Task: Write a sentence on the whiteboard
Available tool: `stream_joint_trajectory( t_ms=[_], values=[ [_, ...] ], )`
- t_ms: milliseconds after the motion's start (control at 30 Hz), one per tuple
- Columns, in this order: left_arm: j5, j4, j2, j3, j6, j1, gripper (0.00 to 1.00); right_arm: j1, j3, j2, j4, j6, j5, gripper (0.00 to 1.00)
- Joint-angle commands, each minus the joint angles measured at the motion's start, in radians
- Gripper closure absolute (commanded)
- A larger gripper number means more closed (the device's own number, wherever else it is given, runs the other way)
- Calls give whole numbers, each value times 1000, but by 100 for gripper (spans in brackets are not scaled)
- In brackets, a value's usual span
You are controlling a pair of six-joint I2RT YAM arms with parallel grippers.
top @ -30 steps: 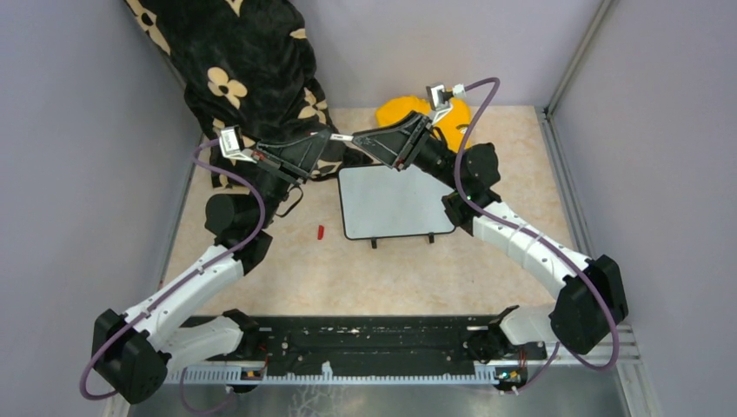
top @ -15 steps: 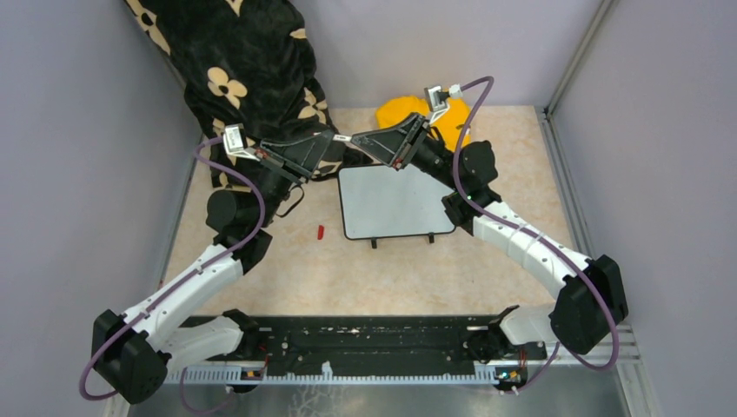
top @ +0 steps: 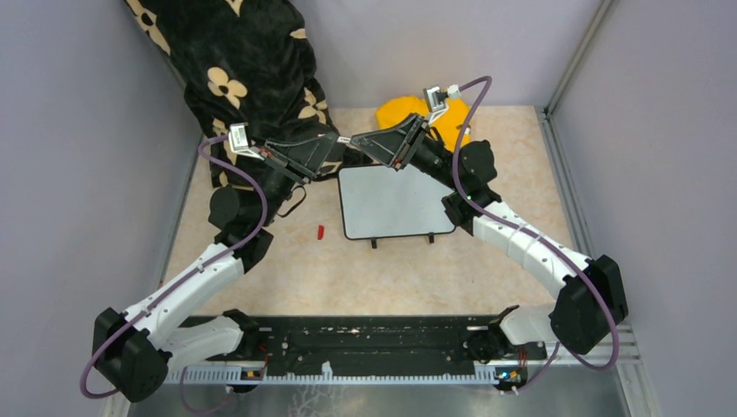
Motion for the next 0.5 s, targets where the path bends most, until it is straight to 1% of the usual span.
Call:
stream_joint_trajectory(
  t_ms=[0, 100, 233, 467],
  values=[
    [30, -29, 8, 25, 5, -4, 100, -6, 40, -25, 55, -8, -1, 63],
    [29, -30, 0, 24, 5, -5, 100, -6, 36, -27, 55, -5, -5, 63],
    [30, -36, -6, 18, 5, -4, 100, -5, 24, -26, 78, 9, -6, 68],
    [24, -36, -11, 6, 5, -5, 100, -6, 21, -25, 81, 12, -1, 73]
  ],
)
